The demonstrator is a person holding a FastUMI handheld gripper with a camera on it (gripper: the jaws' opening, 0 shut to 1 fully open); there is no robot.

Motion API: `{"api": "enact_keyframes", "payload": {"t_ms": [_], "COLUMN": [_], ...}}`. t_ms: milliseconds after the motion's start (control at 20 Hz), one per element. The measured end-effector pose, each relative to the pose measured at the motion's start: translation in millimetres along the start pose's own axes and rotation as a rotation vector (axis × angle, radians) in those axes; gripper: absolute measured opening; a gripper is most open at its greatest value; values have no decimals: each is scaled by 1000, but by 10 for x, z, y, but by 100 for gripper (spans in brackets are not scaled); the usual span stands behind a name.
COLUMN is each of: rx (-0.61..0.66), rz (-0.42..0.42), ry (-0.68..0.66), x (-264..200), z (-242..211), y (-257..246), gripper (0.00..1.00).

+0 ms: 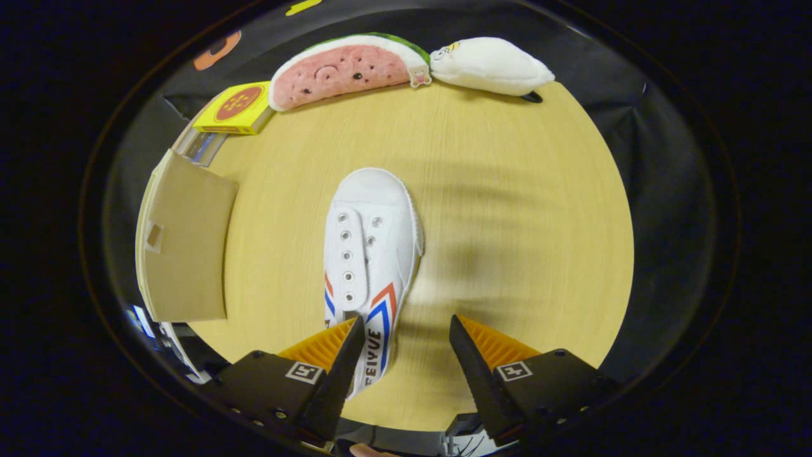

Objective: Open the storage box then place both shoes into the box .Put the left shoe in first, then the right shoe, with the right side of both shoes facing outward in a uniform manner.

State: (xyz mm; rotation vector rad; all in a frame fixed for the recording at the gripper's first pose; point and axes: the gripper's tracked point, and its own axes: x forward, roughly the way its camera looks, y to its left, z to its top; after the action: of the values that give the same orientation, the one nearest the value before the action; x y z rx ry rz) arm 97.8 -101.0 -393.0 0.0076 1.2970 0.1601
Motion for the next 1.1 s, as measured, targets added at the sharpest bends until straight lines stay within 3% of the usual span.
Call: {"api": "enact_keyframes", "payload": {"t_ms": [150, 250, 550, 600, 750, 1100], "rx": [5, -16, 4, 22, 117, 219], "rz": [37, 15, 78, 90, 144, 256], "ry": [17, 20, 1, 0, 6, -15], "x": [96, 157, 228, 194, 150, -259], "z": [23, 58, 44, 47, 21, -88], "y": [90, 65, 146, 147, 89, 203], "gripper": [80, 74, 33, 34, 1, 0]}}
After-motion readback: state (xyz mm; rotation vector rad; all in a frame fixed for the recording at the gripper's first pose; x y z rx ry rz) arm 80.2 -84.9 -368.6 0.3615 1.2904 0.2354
